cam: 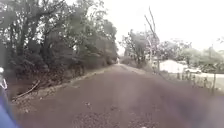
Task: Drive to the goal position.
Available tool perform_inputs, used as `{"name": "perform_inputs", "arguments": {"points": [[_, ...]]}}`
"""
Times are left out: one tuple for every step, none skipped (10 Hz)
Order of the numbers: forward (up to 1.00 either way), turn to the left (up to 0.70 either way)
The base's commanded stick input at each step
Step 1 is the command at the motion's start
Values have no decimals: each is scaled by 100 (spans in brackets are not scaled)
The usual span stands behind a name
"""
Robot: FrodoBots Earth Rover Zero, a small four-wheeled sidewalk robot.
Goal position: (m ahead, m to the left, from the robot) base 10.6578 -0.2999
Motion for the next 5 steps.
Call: {"name": "perform_inputs", "arguments": {"points": [[70,-1],[70,-1],[70,-1],[70,-1],[70,-1]]}}
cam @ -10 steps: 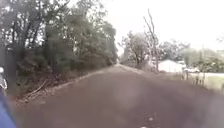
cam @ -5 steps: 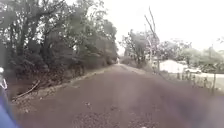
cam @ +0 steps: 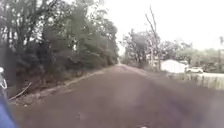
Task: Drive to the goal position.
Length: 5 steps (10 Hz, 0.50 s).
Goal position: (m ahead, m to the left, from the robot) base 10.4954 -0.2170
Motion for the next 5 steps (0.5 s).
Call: {"name": "perform_inputs", "arguments": {"points": [[70,-1],[70,-1],[70,-1],[70,-1],[70,-1]]}}
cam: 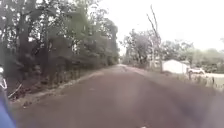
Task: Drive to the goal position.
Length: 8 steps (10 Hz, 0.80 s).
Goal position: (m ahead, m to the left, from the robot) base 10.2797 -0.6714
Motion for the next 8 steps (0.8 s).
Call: {"name": "perform_inputs", "arguments": {"points": [[70,-1],[70,-1],[70,-1],[70,-1],[70,-1],[70,-1],[70,-1],[70,-1]]}}
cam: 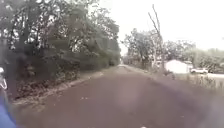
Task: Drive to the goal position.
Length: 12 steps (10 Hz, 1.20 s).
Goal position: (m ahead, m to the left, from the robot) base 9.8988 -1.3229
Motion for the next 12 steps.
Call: {"name": "perform_inputs", "arguments": {"points": [[70,-1],[70,-1],[70,-1],[70,-1],[70,-1],[70,-1],[70,-1],[70,-1],[70,-1],[70,-1],[70,-1],[70,-1]]}}
